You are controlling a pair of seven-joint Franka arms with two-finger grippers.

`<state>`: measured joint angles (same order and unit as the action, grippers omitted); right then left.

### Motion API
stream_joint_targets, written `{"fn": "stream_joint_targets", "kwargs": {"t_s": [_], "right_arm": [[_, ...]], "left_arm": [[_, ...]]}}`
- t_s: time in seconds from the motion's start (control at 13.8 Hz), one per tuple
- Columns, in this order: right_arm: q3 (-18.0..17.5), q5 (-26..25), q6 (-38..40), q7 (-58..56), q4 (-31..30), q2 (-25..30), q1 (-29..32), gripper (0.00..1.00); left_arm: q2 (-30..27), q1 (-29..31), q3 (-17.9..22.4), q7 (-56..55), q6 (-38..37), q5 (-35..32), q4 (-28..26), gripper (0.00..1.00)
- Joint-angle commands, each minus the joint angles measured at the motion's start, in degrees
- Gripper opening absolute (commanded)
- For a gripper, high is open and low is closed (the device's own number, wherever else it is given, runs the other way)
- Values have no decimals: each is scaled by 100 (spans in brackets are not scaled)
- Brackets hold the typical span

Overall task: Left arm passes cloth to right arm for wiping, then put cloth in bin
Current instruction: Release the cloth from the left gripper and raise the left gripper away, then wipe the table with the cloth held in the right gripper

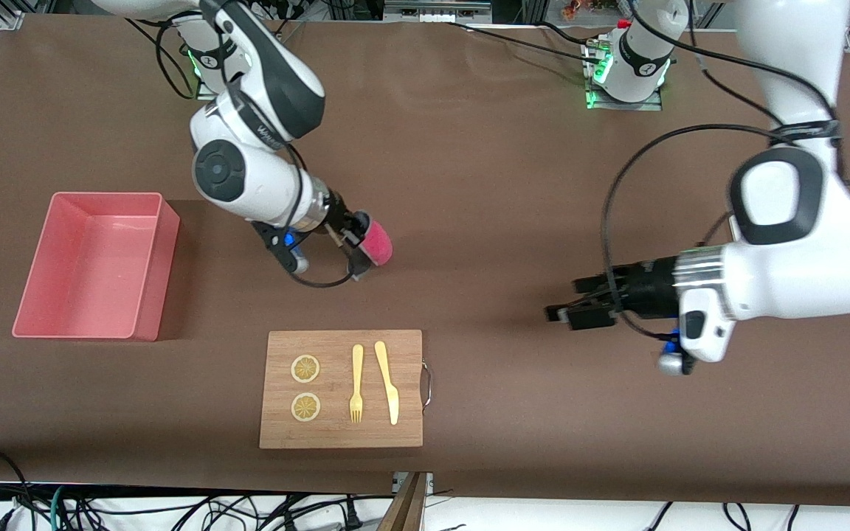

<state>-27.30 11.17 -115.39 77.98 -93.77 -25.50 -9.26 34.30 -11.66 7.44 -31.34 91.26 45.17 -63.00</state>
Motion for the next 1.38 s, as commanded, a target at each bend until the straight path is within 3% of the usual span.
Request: {"fn": "stream_joint_targets", "kwargs": {"t_s": [0.0, 0.36, 0.58, 0.87, 1.16, 1.31], "right_arm": [[-126, 105, -28, 15, -27, -209, -181, 0], [4, -27, -28, -448, -352, -491, -217, 0], [618, -272, 112, -1309, -633, -465, -200, 0], [1576, -695, 692, -2661, -643, -438, -156, 0], [2640, -704, 956, -4621, -634, -421, -129, 0], [2922, -887, 957, -5307, -599, -412, -129, 0]], "left_arm": [[-948, 303, -84, 1047, -458, -848, -983, 100], [-2513, 340, -128, 2148, -557, -3273, -2565, 100], [-3147, 322, -382, 2158, -487, -4399, -3155, 100], [-4167, 340, -480, 2167, 741, -5016, -4718, 100], [-4063, 357, -454, 2202, 955, -5097, -4608, 100], [-3923, 375, -427, 2202, 946, -5097, -4318, 100]]}}
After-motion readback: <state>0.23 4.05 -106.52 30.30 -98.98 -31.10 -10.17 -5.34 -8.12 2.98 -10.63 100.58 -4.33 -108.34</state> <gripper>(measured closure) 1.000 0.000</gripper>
